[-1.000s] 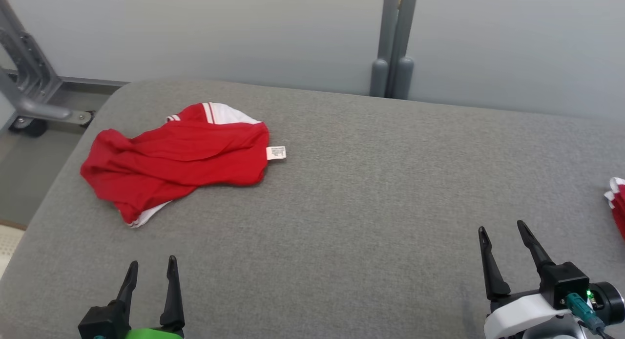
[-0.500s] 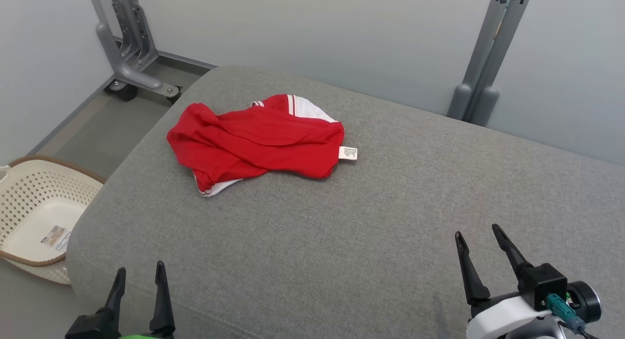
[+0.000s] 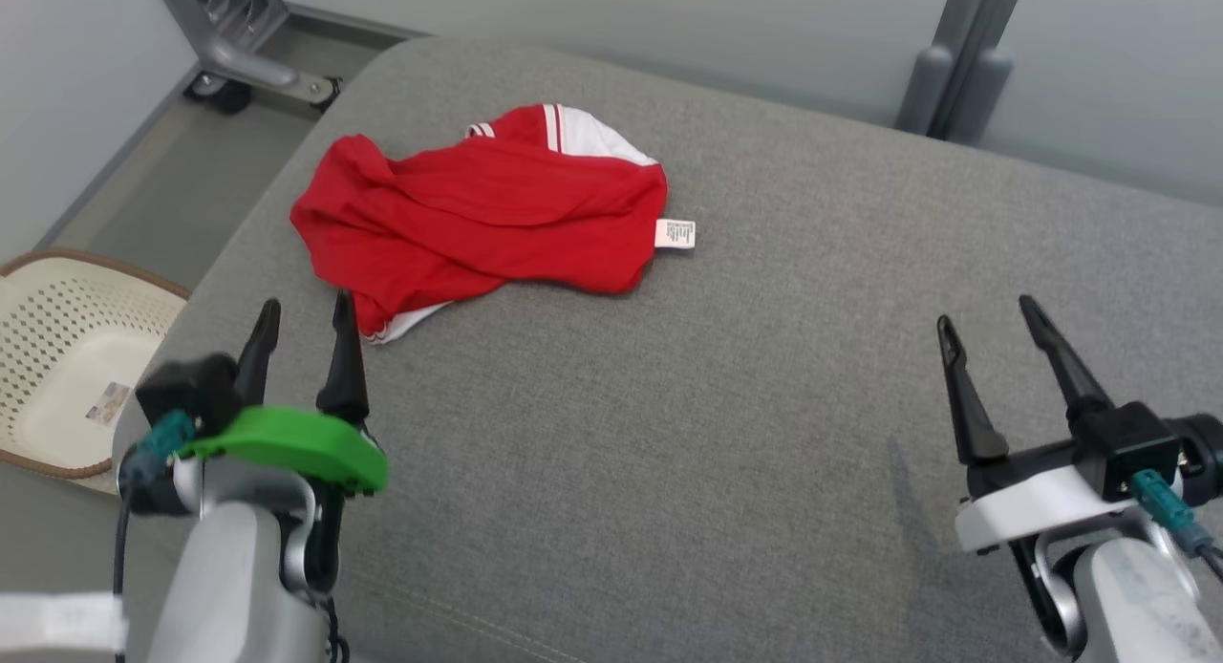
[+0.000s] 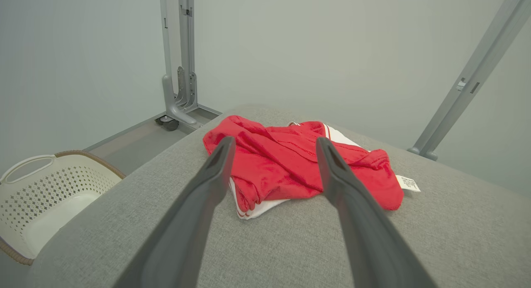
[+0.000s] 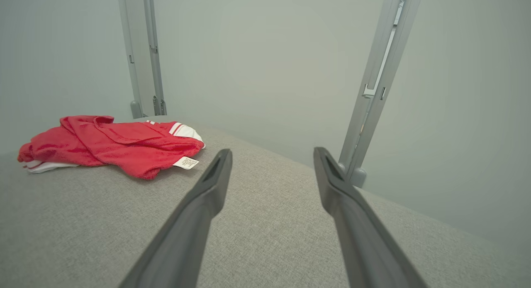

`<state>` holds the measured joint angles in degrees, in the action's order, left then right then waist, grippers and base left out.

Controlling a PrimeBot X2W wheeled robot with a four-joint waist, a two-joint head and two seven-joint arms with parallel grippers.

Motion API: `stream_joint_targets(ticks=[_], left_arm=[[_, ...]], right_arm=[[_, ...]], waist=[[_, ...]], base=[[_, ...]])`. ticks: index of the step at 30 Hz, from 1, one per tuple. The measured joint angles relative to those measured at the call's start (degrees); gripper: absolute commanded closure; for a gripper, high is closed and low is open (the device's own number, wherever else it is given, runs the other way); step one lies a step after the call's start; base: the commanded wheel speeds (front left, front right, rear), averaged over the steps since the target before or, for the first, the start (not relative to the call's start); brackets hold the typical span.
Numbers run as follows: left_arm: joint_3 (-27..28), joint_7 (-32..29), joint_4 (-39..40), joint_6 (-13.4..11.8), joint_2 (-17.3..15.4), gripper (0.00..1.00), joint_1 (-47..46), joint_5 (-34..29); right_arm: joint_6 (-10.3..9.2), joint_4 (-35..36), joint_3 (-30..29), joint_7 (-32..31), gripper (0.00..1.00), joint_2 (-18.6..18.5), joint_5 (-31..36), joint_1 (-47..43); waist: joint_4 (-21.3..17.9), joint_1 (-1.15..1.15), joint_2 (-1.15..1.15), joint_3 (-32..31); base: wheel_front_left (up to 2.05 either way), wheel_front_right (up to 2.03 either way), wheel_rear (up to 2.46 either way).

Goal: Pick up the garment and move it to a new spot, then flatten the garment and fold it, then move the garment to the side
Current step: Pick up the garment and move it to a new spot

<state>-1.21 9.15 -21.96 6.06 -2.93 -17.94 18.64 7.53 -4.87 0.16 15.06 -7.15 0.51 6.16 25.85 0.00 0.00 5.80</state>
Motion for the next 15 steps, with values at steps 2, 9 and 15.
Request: stream_joint_targets(ticks=[2,9,15], left_arm=[[-0.1,-3.7,-3.0,0.1,-0.7,0.0,-4.9,0.6],[1.1,-14.4,-14.5,0.5,-2.5,0.0,-19.5,5.3],[2.8,-18.1,-26.0,-3.1,-5.9,0.0,-26.0,5.9]], right_arm=[[0.0,0.7,-0.4,0.0,0.0,-1.2,0.1,1.7],[0.0,1.5,-0.3,0.0,0.0,-3.3,0.1,5.7],[0.0,1.2,1.5,0.0,0.0,-3.2,0.1,7.4]], waist=[[-0.4,0.0,0.0,2.6],[-2.9,0.0,0.0,12.4],[-5.4,0.01,0.0,18.9]], base=[[0.0,0.0,0.0],[0.0,0.0,0.0],[0.0,0.0,0.0]])
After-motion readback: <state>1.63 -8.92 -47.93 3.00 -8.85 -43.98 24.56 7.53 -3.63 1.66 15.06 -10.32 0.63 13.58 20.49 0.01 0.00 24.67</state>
